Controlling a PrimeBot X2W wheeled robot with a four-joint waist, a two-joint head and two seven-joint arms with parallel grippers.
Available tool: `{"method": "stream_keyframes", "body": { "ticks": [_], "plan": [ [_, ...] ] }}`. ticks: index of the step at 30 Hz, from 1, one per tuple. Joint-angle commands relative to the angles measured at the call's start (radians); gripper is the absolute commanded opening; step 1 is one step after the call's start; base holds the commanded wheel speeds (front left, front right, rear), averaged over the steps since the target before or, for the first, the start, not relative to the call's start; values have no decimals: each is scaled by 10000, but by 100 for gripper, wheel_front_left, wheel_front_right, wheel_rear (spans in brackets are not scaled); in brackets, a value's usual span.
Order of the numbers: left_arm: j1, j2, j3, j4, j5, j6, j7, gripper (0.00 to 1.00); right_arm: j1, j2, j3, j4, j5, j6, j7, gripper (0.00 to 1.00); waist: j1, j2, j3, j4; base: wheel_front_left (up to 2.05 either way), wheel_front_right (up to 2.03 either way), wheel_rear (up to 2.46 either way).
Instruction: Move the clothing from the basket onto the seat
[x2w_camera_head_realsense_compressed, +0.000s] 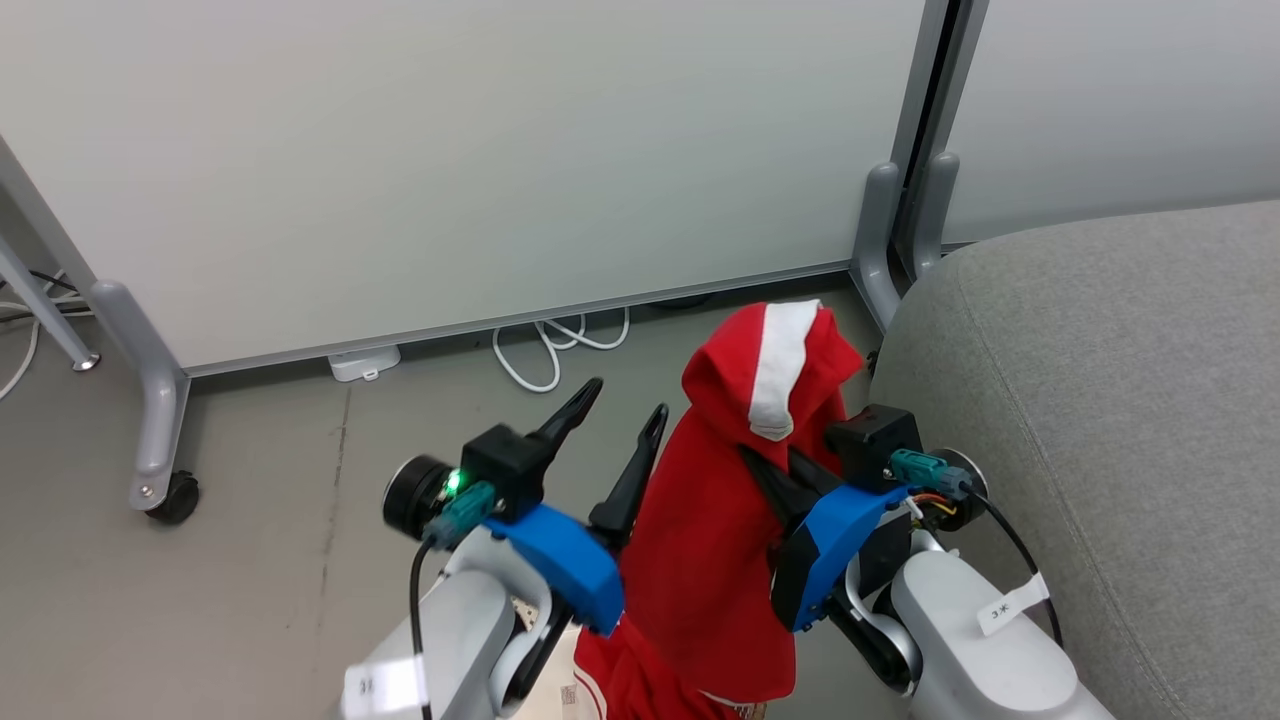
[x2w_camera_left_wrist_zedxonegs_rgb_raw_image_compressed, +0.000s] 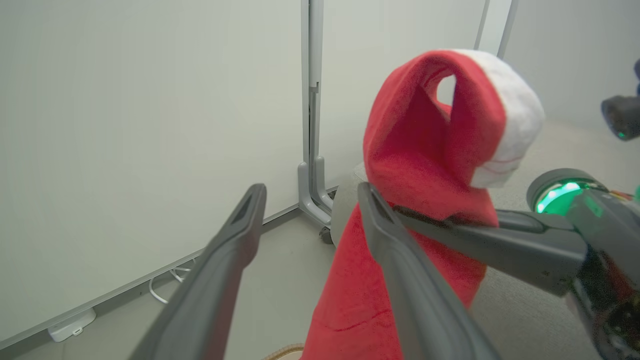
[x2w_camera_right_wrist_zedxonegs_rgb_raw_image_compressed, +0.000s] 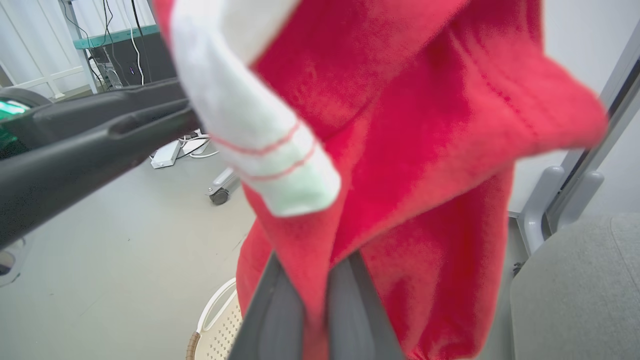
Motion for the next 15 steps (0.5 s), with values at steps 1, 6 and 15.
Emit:
{"method": "stream_keyframes", "body": {
  "ticks": [1, 6, 15],
  "plan": [
    [468, 113, 348, -342, 265, 10, -31, 100, 146, -78, -98, -106, -102, 3, 11, 0, 0, 0, 19, 48, 0, 0, 0],
    [1362, 326, 1074, -1110, 861, -65, -29, 100, 248, -109, -275, -251, -174, 3, 39, 0, 0, 0, 49, 133, 0, 0, 0],
    [3120, 345, 2501, -2473, 1950, -256, -29, 100, 482, -97, -493, -609, -275, 1, 225, 0, 0, 0, 69, 205, 0, 0, 0]
  ]
}}
